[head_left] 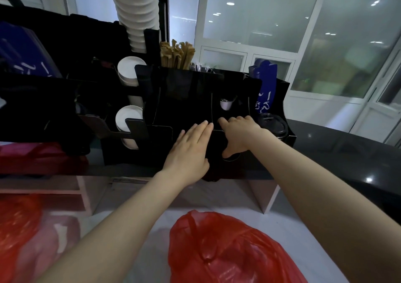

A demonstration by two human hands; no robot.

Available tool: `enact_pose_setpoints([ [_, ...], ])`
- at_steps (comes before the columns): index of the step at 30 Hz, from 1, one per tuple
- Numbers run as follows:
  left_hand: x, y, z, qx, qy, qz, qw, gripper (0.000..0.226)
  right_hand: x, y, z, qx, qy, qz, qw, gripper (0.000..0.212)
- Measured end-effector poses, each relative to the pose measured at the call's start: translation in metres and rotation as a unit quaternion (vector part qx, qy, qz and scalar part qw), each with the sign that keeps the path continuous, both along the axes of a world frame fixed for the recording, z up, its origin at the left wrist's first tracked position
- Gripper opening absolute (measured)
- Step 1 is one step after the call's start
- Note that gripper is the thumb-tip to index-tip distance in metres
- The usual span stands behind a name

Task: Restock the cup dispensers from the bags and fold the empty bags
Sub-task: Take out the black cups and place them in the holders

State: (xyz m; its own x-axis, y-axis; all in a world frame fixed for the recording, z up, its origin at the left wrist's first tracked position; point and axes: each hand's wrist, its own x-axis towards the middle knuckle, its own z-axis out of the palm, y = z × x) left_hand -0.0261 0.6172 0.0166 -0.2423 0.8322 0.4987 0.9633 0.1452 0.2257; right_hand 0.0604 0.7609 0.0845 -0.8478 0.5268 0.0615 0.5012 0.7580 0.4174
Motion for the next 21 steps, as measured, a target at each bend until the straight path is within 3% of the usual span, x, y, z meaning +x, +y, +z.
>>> enact_pose_setpoints([
  [5, 0.001, -0.002, 0.001, -0.002, -0.015, -0.006, 1.000, 0.086, -0.002, -0.001, 0.000, 0.046, -0.070, -0.014, 0.996, 0.103],
  [9, 0.001, -0.003, 0.002, -0.005, -0.025, -0.008, 1.000, 0.086, 0.003, -0.006, 0.008, -0.023, -0.057, -0.011, 0.998, 0.116],
  [12, 0.002, -0.001, 0.001, -0.001, -0.034, -0.010, 0.999, 0.085, 0.020, -0.014, 0.001, 0.004, 0.008, 0.010, 1.000, 0.103],
  [15, 0.004, 0.000, -0.001, 0.013, -0.042, -0.010, 0.999, 0.084, 0.040, -0.025, -0.030, 0.093, -0.011, 0.043, 0.995, 0.089],
  [21, 0.006, 0.001, -0.001, 0.021, -0.064, -0.011, 0.998, 0.085, 0.039, -0.025, -0.047, 0.097, 0.012, 0.020, 0.995, 0.090],
])
